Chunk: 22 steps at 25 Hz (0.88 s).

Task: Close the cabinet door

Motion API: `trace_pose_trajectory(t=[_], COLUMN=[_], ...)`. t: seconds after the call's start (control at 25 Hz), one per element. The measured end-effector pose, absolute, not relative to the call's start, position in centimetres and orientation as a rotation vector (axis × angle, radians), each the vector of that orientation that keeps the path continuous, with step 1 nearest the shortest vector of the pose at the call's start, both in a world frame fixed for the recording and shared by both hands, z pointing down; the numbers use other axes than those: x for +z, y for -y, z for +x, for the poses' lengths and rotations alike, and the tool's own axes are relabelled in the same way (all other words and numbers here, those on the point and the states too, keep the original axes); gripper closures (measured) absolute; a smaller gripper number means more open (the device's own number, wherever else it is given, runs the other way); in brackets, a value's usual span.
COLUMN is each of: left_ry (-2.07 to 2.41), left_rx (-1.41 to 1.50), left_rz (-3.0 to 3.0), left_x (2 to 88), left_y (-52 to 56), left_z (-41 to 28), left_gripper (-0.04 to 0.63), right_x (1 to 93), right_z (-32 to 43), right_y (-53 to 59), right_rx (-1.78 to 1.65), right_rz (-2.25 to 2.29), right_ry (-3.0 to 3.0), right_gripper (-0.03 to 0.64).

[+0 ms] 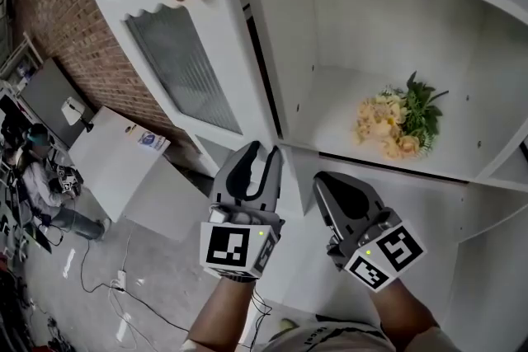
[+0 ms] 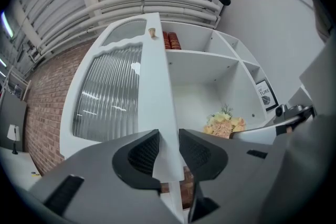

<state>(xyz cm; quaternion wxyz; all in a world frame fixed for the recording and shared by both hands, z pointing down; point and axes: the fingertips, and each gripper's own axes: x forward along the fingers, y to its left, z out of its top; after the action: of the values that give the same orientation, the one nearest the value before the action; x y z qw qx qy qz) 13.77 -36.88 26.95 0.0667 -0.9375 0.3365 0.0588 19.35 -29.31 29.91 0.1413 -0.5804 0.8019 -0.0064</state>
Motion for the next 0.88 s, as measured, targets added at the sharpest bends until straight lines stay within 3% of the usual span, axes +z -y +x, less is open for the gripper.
trace_pose_trajectory(t=[0.88], left_ry=[-0.981], left_rx=[0.244], left_rz=[-2.831], left_x=[26.5], left_y=[39.2], left_z=[16.0], left_gripper=[0.479], right_x=[31.3], right_z=[20.9], right_y=[30.1], right_rx=[-0.060], right_rz=[-1.683], right_ry=[-2.304], right_gripper=[0.598])
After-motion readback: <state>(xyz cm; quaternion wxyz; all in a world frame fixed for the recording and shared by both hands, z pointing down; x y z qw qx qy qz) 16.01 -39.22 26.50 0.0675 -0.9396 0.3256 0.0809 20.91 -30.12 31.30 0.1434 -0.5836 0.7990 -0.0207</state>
